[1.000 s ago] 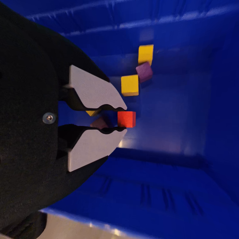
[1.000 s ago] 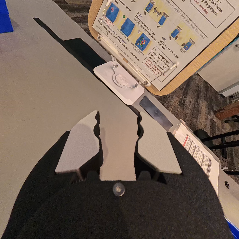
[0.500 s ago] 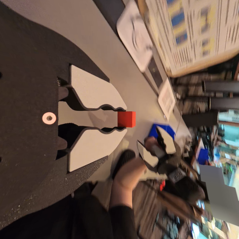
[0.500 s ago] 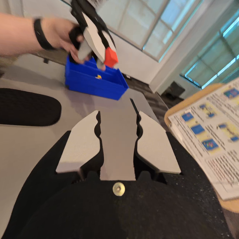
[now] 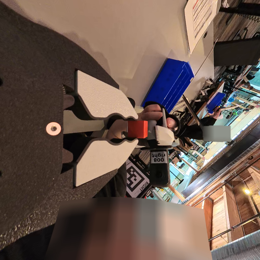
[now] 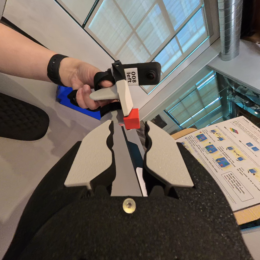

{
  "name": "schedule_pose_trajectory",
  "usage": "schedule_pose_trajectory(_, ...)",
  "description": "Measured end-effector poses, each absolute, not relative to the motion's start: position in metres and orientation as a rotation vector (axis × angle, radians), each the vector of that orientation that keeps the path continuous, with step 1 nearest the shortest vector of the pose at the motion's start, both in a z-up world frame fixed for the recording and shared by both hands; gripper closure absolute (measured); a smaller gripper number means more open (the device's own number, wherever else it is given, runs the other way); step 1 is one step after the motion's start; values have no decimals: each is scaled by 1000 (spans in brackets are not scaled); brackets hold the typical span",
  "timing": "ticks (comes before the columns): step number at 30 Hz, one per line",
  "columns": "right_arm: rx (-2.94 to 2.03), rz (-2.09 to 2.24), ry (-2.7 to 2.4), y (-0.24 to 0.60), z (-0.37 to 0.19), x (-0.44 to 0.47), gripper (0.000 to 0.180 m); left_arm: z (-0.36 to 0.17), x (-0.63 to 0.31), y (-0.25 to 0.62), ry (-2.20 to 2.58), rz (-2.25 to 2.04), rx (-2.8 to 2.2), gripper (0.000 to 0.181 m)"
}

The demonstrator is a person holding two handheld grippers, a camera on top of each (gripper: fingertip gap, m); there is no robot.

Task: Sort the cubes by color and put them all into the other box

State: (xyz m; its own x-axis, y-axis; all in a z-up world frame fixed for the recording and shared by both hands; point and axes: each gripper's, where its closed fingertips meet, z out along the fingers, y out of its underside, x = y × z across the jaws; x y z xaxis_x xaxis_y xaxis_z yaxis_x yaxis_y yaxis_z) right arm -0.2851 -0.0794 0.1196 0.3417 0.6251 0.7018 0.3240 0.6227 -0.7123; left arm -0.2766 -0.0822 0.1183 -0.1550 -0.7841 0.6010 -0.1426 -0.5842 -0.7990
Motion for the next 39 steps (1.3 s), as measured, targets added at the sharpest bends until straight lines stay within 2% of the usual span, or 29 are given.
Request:
schedule_pose_trajectory(4, -936, 231, -1274, -78, 115, -289, 141, 116, -270, -92, 1088, -1864, -1647, 159)
schedule_pose_trajectory(6, -930, 218, -1282, -78, 112, -289, 155, 115, -268, -95, 1108, -1878, -1638, 159)
schedule_pose_trajectory(7, -923, 218, -1279, -78, 113, -288, 157, 113, -268, -96, 1118, -1873, -1632, 159)
schedule_pose_trajectory(21, -928, 281, -1307, -84, 110, -294, 158, 106, -271, -96, 1094, -1883, -1644, 158)
schedule_pose_trajectory(25, -949, 301, -1310, -84, 113, -287, 158, 114, -277, -95, 1049, -1902, -1574, 141)
schedule_pose_trajectory(28, -1013, 302, -1313, -78, 117, -271, 158, 111, -286, -83, 982, -1834, -1522, 142)
schedule_pose_trajectory(34, -1446, 293, -1156, -53, 133, -166, 158, 57, -299, -40, 858, -1410, -1535, 150)
schedule_pose_trajectory(39, -2066, 61, -940, -46, 75, 9, 158, 16, -295, -32, 903, -1217, -1626, 152)
